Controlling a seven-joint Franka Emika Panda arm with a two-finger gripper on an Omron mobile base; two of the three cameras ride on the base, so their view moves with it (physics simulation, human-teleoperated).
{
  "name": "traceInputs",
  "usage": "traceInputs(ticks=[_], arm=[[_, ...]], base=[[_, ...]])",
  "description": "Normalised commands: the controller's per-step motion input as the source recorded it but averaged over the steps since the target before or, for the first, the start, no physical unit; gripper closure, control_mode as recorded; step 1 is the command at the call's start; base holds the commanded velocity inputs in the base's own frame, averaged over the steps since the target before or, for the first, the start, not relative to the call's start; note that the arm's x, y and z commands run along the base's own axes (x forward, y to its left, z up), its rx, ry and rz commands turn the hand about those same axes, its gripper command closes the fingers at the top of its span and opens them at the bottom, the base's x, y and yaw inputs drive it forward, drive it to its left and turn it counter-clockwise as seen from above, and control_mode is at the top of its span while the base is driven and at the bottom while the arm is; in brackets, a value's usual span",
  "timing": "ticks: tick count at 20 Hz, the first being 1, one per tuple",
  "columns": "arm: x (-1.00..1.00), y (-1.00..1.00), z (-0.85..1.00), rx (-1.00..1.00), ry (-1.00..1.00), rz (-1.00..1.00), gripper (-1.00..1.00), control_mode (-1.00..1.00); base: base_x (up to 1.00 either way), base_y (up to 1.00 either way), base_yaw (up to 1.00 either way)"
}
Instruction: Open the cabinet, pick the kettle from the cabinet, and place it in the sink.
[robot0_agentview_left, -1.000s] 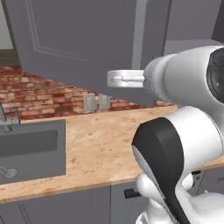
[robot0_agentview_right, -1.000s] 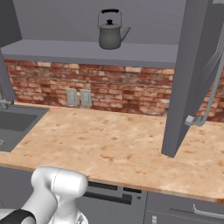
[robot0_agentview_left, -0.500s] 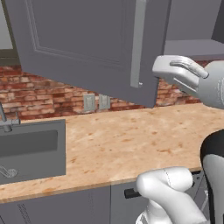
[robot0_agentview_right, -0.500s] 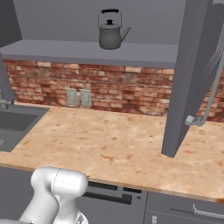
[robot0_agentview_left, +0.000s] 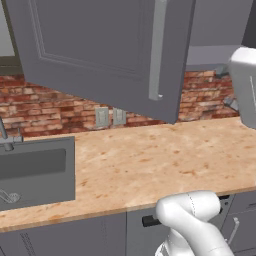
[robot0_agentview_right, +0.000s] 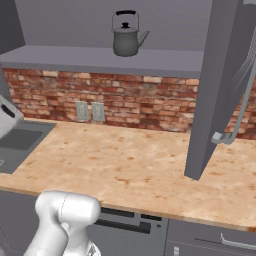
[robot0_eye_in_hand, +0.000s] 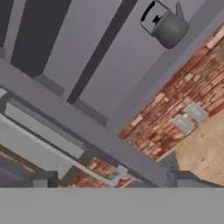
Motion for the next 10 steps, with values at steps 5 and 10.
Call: traceInputs(ticks=[5,10], arm=[[0.10,-0.30,0.06,0.24,0.13,0.05,-1.00,-1.00],[0.35,-0.07,0.00,0.19,0.16,0.06,-1.00,-1.00]], base=[[0.00,0.00,0.00],[0.00,0.00,0.00]])
